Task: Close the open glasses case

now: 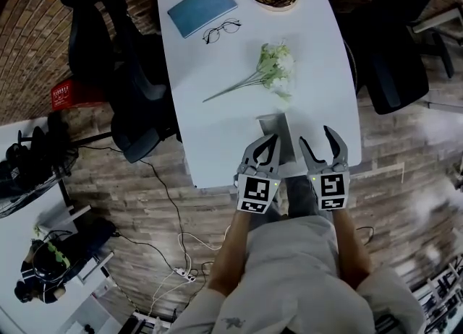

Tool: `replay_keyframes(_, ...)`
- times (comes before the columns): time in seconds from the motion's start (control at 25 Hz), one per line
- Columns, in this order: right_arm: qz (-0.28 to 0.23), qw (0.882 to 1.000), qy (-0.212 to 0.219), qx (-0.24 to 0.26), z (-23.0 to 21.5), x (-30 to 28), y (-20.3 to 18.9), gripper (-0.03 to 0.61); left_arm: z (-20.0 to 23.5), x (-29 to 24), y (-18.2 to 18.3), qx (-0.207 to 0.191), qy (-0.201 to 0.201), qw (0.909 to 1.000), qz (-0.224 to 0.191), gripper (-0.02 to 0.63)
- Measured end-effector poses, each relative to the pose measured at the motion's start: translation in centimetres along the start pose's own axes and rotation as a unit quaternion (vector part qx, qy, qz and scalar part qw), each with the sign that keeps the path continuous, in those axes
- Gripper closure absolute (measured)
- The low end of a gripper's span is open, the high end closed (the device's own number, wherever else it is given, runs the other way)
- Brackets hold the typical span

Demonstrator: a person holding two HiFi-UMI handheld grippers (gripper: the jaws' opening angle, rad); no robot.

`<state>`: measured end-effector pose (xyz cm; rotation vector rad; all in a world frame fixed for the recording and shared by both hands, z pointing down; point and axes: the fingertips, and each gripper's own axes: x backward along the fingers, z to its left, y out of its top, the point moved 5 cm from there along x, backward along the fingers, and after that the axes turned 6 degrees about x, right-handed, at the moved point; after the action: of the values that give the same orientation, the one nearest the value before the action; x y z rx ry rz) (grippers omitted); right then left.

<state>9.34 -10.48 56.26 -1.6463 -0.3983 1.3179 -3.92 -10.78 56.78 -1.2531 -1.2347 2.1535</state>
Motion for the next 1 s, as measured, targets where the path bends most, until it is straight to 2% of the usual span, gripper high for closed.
replay_keyframes(0.56,0.029,1.000,0.009,-0.001,0.5,-1.8,-2.5,0.291,-0.7,-2.5,-3.1,0.009,-0.013,0.9989,0.045,0.611)
replay_keyframes(1.0,0.043,0.999,0.018,0.006,1.1,-2.4,-3.4,0.291,-1.3,-3.1,-4.3,0.018,-0.017,0.9978,0.061,0.611)
